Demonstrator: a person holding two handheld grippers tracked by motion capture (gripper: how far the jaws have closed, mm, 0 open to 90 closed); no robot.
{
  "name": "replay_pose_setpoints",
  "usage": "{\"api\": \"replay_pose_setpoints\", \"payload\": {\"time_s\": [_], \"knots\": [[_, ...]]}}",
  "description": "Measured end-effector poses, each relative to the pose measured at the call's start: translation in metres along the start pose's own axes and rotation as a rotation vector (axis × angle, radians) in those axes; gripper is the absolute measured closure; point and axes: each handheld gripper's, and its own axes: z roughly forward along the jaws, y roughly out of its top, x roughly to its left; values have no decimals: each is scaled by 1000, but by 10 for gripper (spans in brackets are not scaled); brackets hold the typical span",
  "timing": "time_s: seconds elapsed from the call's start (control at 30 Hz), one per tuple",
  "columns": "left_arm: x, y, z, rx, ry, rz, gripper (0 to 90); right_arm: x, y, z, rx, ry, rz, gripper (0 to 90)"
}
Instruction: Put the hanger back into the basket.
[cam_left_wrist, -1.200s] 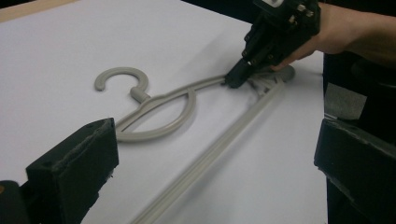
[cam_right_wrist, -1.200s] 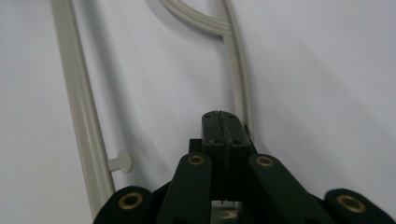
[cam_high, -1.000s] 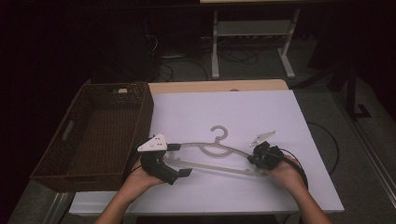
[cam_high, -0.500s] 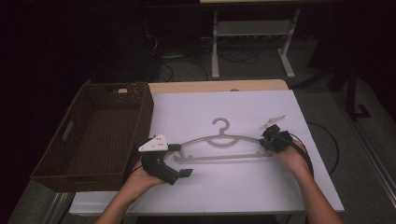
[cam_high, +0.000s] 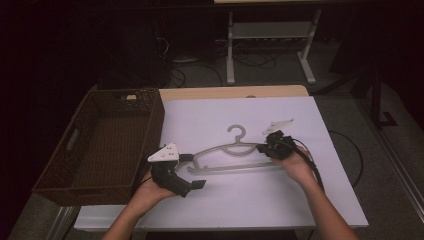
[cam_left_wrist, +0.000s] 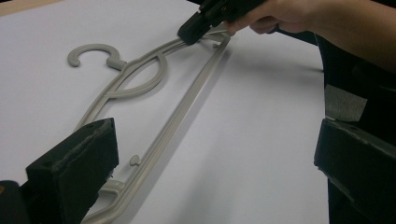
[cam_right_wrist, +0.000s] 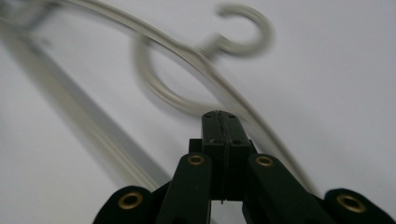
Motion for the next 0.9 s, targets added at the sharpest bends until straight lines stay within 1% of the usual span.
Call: {"api": "replay_pose_setpoints", "payload": {"time_s": [0.03, 0.1, 0.13, 0.2, 0.27, 0.4, 0.43, 0.53, 0.6, 0.67, 0.7, 0.73, 0.9], "knots": [[0, 0, 0, -3, 0, -4, 0, 7, 6, 5, -10, 29, -9, 896], [0, -1, 0, -4, 1, -8, 0, 21, 16, 17, -10, 89, -22, 896], [1, -1, 0, -5, 1, -8, 0, 26, 20, 23, -5, 105, -40, 896], [1, -2, -1, -1, 0, -6, 0, 37, 26, 36, 7, 132, -63, 896], [2, -2, -1, -4, 2, -6, 0, 45, 31, 47, 16, 158, -70, 896], [3, -3, -2, -4, 5, -10, 0, 54, 33, 61, 55, 183, -83, 896], [3, -2, -2, -3, 5, -8, 0, 55, 32, 63, 59, 192, -86, 896], [3, -3, -2, -3, 5, -12, 0, 58, 30, 65, 81, 203, -96, 896], [3, -3, -1, 0, 6, -7, 0, 58, 29, 66, 94, 201, -119, 896], [3, -3, -1, 1, 6, -6, 0, 59, 27, 67, 97, 206, -130, 896], [2, -3, -1, 1, 7, -6, 0, 59, 27, 66, 96, 207, -129, 896], [2, -3, -1, 1, 7, -7, 0, 61, 26, 65, 102, 218, -117, 896], [3, -3, -2, 4, 7, -8, 0, 67, 18, 58, 115, 234, -144, 896]]}}
